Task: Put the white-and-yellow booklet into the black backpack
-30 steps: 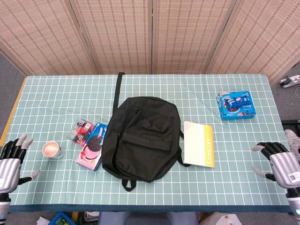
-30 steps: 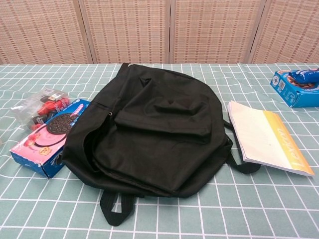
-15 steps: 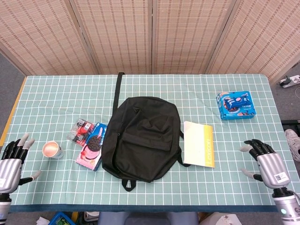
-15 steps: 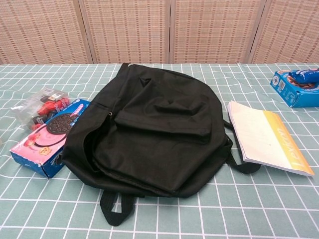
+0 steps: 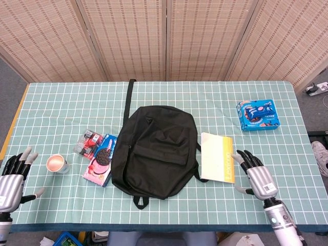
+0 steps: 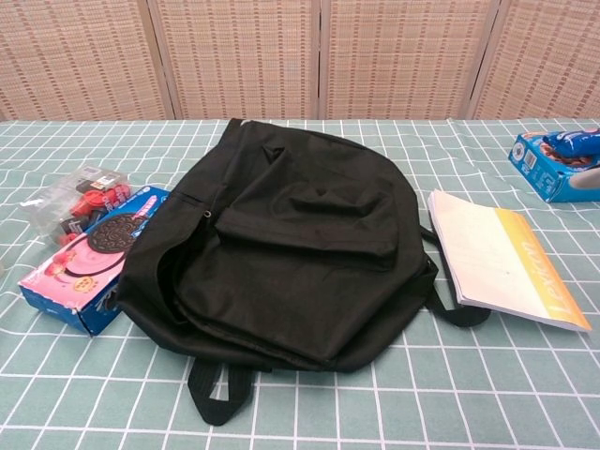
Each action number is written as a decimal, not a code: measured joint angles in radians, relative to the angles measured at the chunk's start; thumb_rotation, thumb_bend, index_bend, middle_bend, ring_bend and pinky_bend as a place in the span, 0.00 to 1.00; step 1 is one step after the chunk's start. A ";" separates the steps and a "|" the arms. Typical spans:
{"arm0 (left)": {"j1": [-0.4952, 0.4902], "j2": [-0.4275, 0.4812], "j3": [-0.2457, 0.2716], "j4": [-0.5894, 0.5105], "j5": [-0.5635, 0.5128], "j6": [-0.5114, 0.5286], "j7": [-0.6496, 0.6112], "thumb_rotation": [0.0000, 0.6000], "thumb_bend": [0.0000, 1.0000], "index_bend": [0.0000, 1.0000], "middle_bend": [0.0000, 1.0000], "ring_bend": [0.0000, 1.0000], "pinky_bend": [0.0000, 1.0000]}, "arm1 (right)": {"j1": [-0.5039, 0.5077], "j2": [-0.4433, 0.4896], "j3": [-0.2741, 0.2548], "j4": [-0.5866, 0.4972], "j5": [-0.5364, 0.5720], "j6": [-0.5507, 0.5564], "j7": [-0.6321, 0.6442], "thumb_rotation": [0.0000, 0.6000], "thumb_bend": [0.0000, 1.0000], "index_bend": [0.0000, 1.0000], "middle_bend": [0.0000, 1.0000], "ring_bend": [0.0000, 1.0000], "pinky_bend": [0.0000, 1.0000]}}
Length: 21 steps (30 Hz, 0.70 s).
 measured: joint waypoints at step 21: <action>0.009 0.005 0.004 0.015 -0.008 -0.004 -0.030 1.00 0.15 0.06 0.00 0.04 0.00 | 0.088 -0.263 0.035 0.216 0.086 -0.131 -0.032 1.00 0.04 0.00 0.00 0.00 0.01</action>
